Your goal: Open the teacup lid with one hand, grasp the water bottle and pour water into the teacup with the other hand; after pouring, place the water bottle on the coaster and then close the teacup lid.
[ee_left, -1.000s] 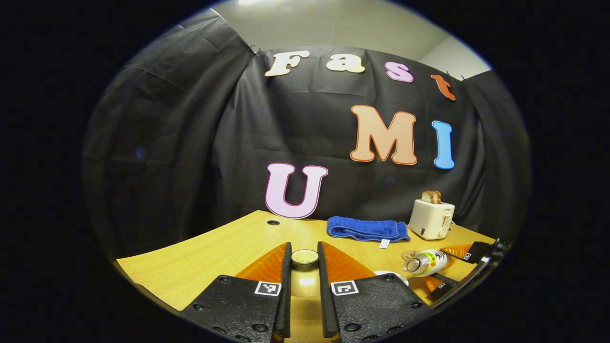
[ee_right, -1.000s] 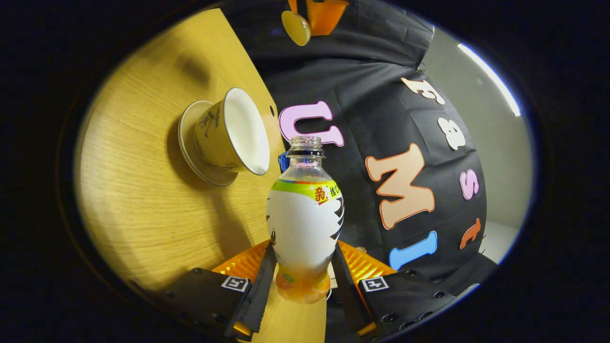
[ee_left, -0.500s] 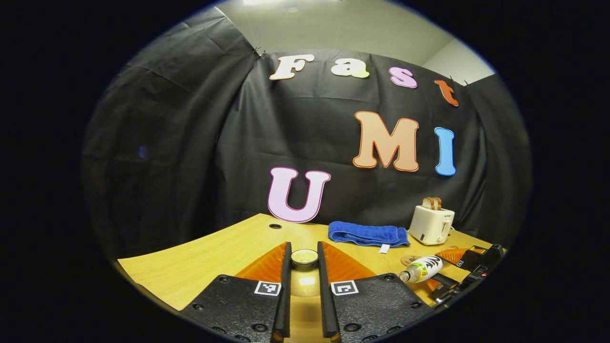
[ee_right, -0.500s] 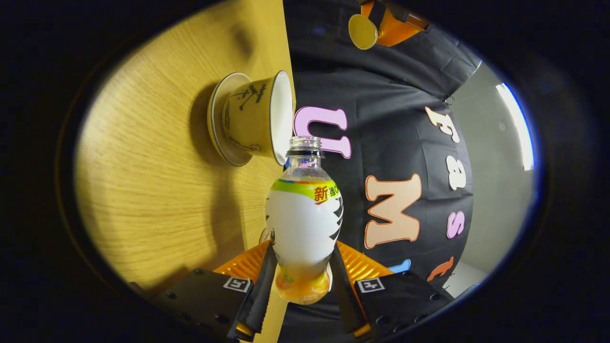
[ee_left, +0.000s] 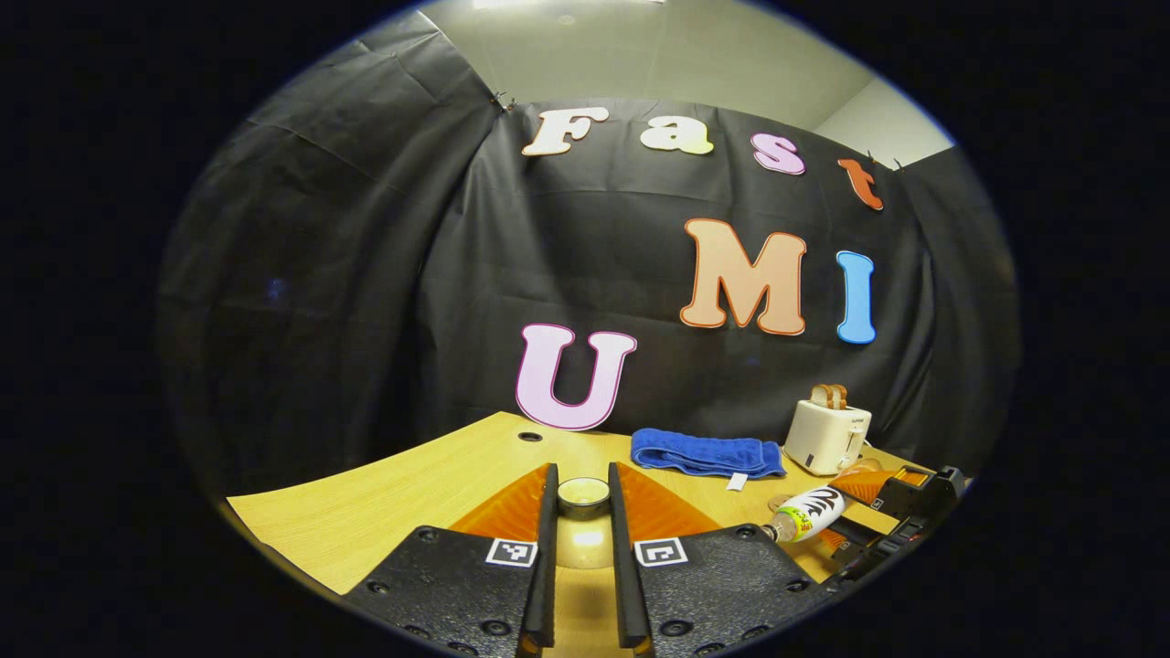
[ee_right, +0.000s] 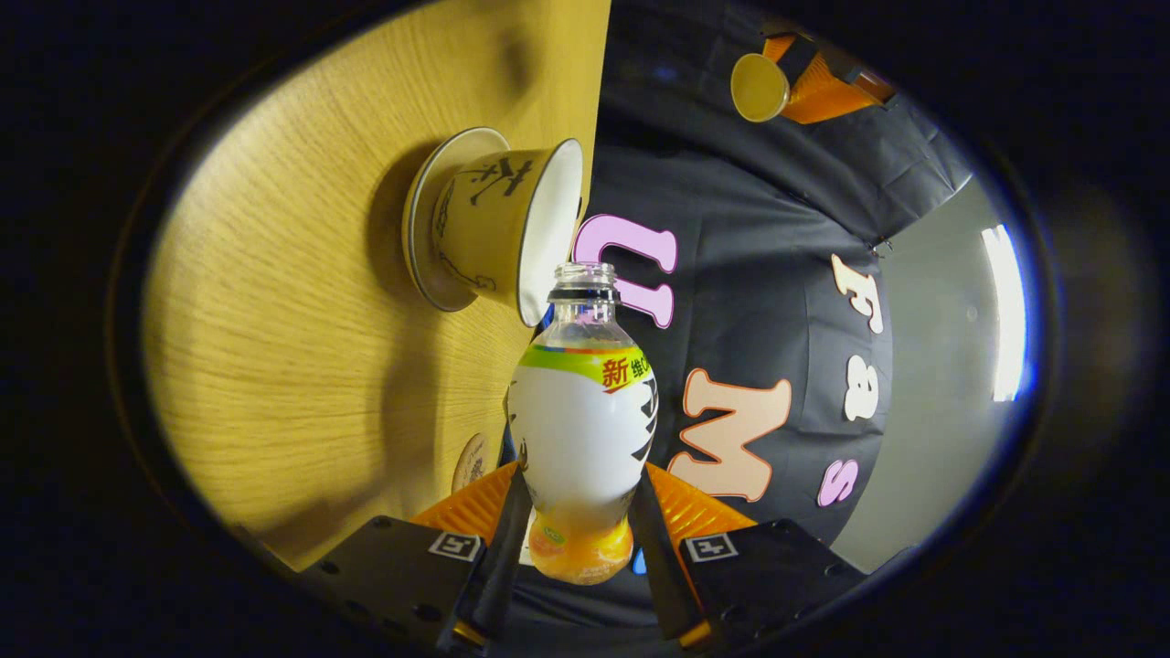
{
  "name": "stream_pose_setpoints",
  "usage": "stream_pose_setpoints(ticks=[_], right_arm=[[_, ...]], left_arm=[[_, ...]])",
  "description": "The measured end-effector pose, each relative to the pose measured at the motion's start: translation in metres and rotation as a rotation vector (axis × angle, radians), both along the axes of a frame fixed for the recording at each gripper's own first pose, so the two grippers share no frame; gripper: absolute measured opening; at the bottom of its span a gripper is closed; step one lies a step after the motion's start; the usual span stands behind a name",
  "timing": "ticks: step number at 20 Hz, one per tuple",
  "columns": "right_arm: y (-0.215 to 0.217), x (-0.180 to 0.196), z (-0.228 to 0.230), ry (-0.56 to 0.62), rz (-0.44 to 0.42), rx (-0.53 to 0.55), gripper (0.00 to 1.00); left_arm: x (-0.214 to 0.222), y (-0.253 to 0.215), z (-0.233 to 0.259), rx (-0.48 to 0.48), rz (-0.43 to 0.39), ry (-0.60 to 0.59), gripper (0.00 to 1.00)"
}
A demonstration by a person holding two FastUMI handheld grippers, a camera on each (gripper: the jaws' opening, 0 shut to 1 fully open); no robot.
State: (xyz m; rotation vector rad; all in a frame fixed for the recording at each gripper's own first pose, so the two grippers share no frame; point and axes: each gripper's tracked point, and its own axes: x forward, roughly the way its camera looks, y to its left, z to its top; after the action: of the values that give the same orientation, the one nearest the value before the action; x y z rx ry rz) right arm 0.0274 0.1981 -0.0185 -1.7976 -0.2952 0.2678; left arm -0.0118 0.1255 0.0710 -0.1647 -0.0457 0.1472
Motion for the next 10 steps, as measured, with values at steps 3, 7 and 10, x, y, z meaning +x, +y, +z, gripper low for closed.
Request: stream_pose_setpoints(ticks=[3,7,10], right_arm=[[0.0038,0.0032,0.0054,-0.011,0.012,-0.065,0.67],[0.0069,0.0012,0.0071,-0.016,0.013,-0.114,0.64],[0.01,0.0009,0.0116,-0.04,0.026,-0.162,0.66]], left_arm=[[-0.0011,0.0017,0.0021,-0.006,-0.001,-0.005,0.24],[-0.0017,-0.0016,0.0038,-0.005,-0.011,-0.011,0.24],[-0.001,-0.0041,0.0022,-0.014,-0.021,-0.003,0.24]])
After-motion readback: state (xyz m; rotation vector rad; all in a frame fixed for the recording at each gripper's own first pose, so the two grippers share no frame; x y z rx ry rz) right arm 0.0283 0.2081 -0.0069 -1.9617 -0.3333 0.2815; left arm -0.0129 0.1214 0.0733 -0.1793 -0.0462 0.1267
